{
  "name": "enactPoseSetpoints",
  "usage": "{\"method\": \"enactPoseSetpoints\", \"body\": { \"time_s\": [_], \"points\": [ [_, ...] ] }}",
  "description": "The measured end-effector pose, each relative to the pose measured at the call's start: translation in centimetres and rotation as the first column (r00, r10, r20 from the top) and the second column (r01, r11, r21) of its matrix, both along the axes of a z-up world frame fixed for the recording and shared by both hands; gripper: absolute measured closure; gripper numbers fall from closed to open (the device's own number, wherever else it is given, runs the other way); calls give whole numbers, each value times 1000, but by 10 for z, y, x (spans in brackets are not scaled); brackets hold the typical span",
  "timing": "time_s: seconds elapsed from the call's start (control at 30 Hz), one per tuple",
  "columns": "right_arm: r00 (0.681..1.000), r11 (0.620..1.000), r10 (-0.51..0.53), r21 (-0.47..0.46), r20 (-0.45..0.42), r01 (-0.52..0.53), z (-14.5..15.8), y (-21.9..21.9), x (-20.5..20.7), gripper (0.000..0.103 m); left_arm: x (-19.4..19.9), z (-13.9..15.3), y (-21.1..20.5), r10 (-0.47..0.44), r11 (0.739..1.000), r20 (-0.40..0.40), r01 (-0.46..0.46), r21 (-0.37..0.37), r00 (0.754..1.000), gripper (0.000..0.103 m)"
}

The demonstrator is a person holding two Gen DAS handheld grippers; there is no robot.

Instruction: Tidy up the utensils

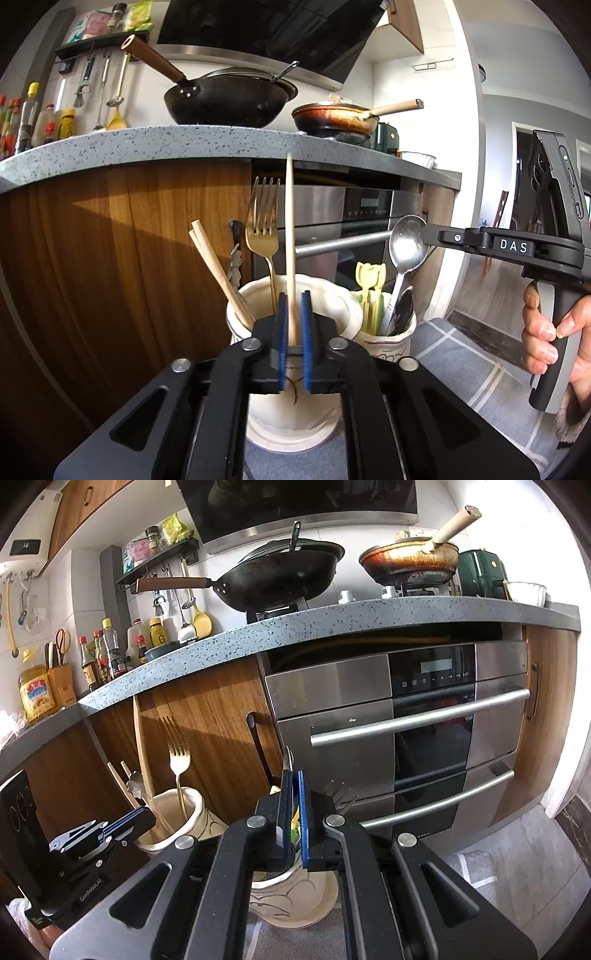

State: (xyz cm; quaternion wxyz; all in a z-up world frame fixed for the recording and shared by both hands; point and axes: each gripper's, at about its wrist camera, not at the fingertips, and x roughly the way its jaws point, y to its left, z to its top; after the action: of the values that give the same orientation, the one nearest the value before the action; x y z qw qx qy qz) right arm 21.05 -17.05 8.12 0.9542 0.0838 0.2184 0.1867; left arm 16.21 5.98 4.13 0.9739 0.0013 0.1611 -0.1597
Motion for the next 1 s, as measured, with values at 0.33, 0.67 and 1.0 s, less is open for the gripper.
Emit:
{"method": "enactPoseSetpoints", "body": {
  "time_s": [0.33,0.67,1.0],
  "points": [
    [1000,1000,13,19,-13,-13,3,0,-1,94,-5,2,0,-13,1000,6,13,-8,1000,87],
    [1000,1000,4,29,-5,-4,17,-7,-20,69,-20,12,7,5,1000,-21,-6,-25,1000,61],
    [997,1000,-7,-14,-82,6,-13,-3,-68,42,-63,19,7,92,996,-58,-92,10,994,29]
  ]
}}
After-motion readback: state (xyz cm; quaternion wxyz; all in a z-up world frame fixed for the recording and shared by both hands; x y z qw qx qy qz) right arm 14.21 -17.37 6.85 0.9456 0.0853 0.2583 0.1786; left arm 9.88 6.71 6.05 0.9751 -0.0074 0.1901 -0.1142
